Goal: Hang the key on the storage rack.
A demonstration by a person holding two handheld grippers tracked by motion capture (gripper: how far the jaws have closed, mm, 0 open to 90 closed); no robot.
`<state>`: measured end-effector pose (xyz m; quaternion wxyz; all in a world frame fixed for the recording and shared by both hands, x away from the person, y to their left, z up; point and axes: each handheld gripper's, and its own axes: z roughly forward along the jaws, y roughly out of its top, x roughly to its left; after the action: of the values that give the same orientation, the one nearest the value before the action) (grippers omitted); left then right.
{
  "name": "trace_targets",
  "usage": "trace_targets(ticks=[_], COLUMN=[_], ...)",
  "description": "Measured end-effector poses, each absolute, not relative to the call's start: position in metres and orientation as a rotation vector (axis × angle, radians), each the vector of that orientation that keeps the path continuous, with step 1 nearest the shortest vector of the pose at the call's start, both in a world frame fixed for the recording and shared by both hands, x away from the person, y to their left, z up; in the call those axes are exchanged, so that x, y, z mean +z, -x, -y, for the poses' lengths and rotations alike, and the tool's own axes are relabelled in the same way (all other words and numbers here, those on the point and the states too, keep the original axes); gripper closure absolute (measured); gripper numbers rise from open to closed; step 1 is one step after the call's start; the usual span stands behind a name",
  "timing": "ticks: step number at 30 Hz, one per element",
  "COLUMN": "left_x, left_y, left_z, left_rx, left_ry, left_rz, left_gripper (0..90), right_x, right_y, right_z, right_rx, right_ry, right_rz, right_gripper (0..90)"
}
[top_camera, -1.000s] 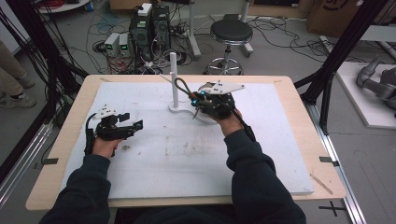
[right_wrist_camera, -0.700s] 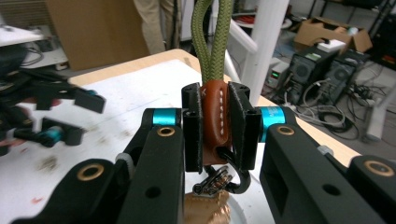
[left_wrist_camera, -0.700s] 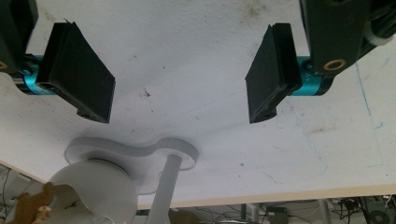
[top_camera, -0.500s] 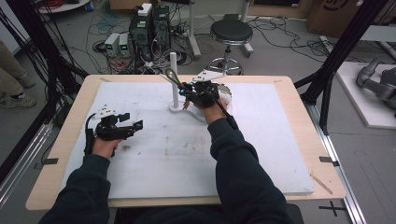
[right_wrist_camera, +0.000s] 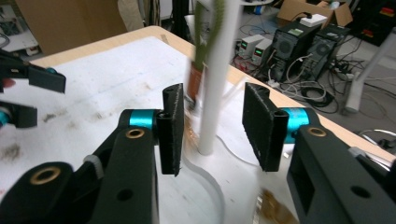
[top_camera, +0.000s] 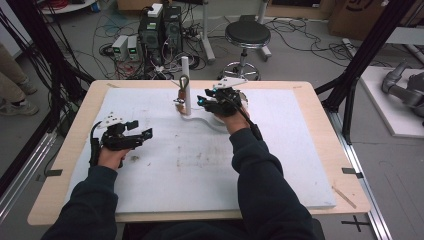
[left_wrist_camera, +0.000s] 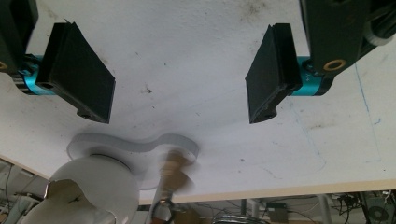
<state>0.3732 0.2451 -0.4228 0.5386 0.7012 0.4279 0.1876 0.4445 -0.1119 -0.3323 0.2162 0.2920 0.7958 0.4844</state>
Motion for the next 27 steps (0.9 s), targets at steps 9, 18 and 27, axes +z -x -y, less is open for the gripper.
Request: trace_targets(ticks=[9, 18, 27], left_x=[-0.423, -0.42, -0.42], left_y=[-0.373, -0.372, -0.372], left_z=[-0.245, -0.244, -0.241], left_rx=[0.448, 0.483, 0.5], left_ry=[-1.667, -1.628, -1.64], left_rz=[-1.015, -1.006, -0.983], left_gripper=[23.9, 20.8, 20.8], right_x=[-0.332, -0.367, -0.393], right_y=[-0.419, -0.381, -0.361], right_z=[0.157, 0.224, 0.276], right_rx=[1.301, 1.245, 1.231], right_ry=[-0.801, -0.907, -1.013], right_rz=[-2.181, -2.12, -2.069], right_gripper=[53.7, 27.4, 21.8])
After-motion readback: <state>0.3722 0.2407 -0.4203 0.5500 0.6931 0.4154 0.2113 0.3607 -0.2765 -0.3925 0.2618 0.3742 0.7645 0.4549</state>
